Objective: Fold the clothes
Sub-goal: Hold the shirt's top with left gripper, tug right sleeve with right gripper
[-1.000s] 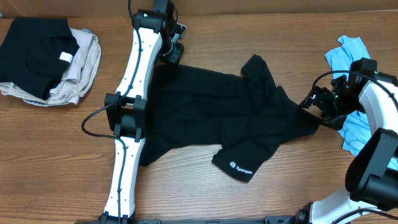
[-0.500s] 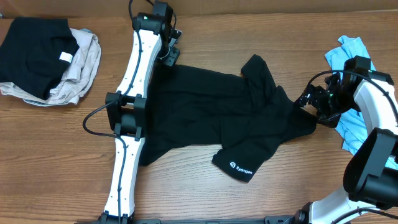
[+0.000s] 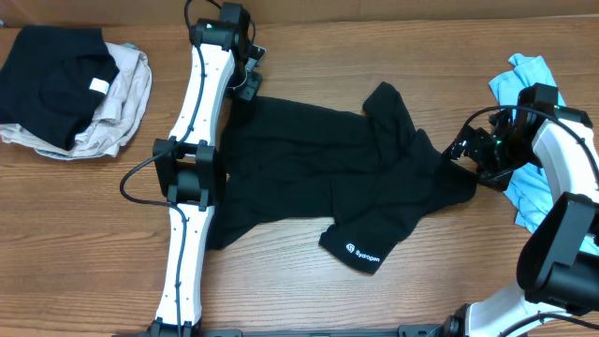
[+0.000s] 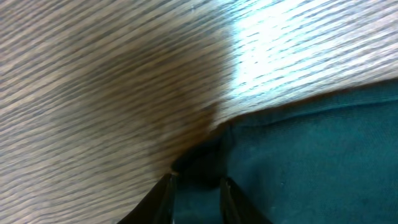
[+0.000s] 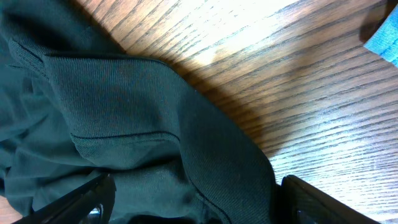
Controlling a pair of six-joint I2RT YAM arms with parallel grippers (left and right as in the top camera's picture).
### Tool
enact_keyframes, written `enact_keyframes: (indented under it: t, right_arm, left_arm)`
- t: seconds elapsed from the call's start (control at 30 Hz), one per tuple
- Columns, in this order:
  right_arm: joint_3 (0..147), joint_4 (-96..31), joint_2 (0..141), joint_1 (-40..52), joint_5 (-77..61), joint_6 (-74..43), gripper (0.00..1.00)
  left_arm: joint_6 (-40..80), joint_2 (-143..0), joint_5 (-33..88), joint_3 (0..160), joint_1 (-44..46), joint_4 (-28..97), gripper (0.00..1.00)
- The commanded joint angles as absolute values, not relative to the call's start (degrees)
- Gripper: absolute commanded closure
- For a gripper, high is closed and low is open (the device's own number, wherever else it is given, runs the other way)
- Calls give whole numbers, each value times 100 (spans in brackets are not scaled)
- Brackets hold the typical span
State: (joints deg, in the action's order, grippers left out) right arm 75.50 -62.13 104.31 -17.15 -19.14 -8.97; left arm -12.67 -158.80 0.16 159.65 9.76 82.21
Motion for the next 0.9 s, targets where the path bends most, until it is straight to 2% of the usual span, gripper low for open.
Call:
enact_keyframes:
  t: [0.0,0.27,0.33,0.4,0.43,0.67,0.87]
  right_arm:
    - [7540,-6182,10414,-1693,-1955,-869,11]
    - [7540,-6180,10414,-1693,-1892,-869,11]
    - [7540,-6180,10414,-1693,-1892,-869,11]
    - [7540,-6180,10414,-1693,-1894,-869,11]
    - [7540,-6178,10414,-1693,-1894,-869,11]
    - [7540,-6219,10414,-1693,-1894,-867,11]
    - [7540,-6224,10414,-1693,-1894,-869,11]
  left_arm:
    - [-1448,-16051,172,15946,976,8239,72]
    - [-1481,-16293,148,15944,976,8350,72]
    - [-1472,-16352,148,15944,976,8331,81]
    - [-1380,-16387,104,15944,972,8298,95]
    - [-1264,-16405,32,15944,969,8250,96]
    - [-342,-16405,-897,15944,915,7662,96]
    - [8,-16407,-1009,15944,642,7076,96]
